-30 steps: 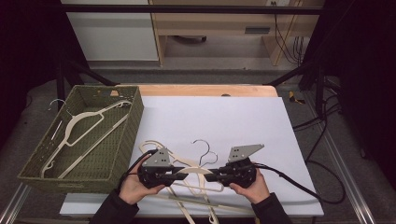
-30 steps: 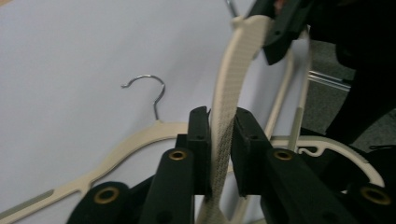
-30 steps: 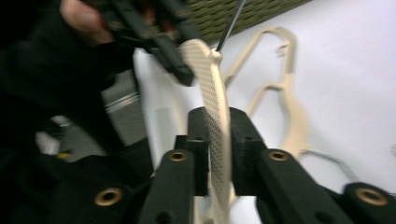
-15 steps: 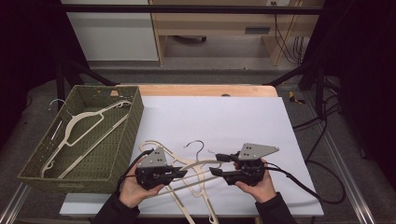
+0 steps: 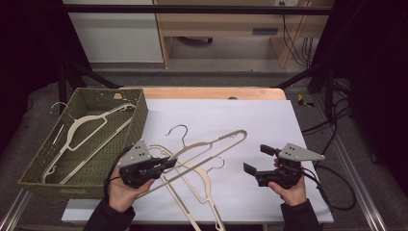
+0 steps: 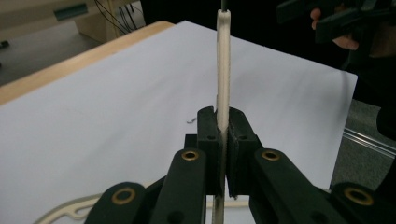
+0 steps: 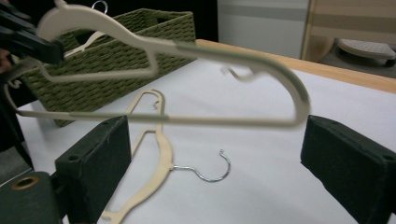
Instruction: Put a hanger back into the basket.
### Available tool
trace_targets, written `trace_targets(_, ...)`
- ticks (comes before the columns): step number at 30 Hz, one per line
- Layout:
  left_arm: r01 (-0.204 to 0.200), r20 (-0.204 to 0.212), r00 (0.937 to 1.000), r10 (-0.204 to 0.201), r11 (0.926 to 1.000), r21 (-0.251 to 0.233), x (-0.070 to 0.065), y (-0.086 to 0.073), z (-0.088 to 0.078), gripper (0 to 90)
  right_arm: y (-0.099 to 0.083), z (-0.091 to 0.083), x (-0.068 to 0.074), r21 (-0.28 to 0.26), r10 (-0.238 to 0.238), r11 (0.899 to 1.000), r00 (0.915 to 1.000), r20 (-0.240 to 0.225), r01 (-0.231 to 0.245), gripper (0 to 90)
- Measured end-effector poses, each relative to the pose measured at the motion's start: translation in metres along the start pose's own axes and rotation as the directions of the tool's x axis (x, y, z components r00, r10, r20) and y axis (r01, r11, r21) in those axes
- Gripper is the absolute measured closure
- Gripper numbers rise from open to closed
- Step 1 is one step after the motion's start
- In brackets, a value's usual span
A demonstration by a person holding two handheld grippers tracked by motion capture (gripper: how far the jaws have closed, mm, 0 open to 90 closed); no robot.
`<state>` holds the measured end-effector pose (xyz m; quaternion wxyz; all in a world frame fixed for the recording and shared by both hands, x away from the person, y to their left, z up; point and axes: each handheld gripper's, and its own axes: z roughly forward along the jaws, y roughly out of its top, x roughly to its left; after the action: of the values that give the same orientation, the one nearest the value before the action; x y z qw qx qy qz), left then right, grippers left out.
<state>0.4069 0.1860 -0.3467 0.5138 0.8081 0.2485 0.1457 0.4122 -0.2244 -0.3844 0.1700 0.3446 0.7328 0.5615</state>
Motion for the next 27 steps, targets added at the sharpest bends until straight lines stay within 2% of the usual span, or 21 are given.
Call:
trace_targets(2,-0.005,-0.01,0.9999,0.005,0.9999,-0.009,0.002,0.003,-0.005,85.6,-0.002,-0.003,-0.004,-0.003,0.014,1.0,0.9999,0.01,-0.014,8.1)
trace_targets(4,0.002,-0.037,0.9993,-0.004,0.9995,-0.032,0.009,0.01,-0.018,85.6,-0.003,-0.004,-0.007,-0.004,0.025,1.0,0.9994,0.024,-0.025,7.1)
trace_targets(8,0.008,-0.085,0.9963,-0.013,0.9985,-0.053,0.021,0.02,-0.037,85.6,-0.003,-0.006,-0.009,0.005,0.019,1.0,0.9992,0.036,-0.019,5.7)
trace_targets(9,0.008,-0.085,0.9963,-0.013,0.9985,-0.053,0.021,0.02,-0.037,85.6,-0.003,-0.007,-0.009,0.002,0.024,1.0,0.999,0.039,-0.024,5.7)
trace_targets(11,0.013,-0.117,0.9929,-0.021,0.9972,-0.074,0.034,0.026,-0.053,85.6,-0.002,-0.008,-0.009,-0.002,0.023,1.0,0.9987,0.046,-0.023,5.3)
trace_targets(12,0.013,-0.117,0.9929,-0.021,0.9972,-0.074,0.034,0.026,-0.053,85.6,-0.002,-0.008,-0.009,-0.002,0.023,1.0,0.9987,0.046,-0.023,5.3)
trace_targets(14,0.034,-0.152,0.9873,-0.047,0.9959,-0.084,0.05,0.029,-0.067,85.6,-0.002,-0.01,-0.01,-0.009,0.023,1.0,0.9984,0.051,-0.023,5.0)
trace_targets(16,0.051,-0.176,0.9821,-0.066,0.9946,-0.091,0.06,0.03,-0.077,85.6,-0.002,-0.012,-0.011,-0.008,0.025,1.0,0.9983,0.052,-0.024,4.7)
trace_targets(21,0.087,-0.214,0.9709,-0.109,0.9904,-0.108,0.085,0.025,-0.099,85.6,-0.002,-0.016,-0.014,-0.021,0.037,0.999,0.997,0.067,-0.035,4.2)
trace_targets(24,0.099,-0.24,0.963,-0.123,0.9893,-0.107,0.099,0.023,-0.109,85.6,-0.003,-0.016,-0.015,-0.026,0.038,0.999,0.9965,0.075,-0.036,3.8)
trace_targets(25,0.099,-0.24,0.963,-0.123,0.9893,-0.107,0.099,0.023,-0.109,85.6,-0.003,-0.016,-0.015,-0.026,0.038,0.999,0.9965,0.075,-0.036,3.6)
trace_targets(27,0.107,-0.262,0.9565,-0.128,0.9897,-0.095,0.112,0.02,-0.117,85.6,-0.003,-0.016,-0.015,-0.025,0.036,0.999,0.9962,0.079,-0.034,3.3)
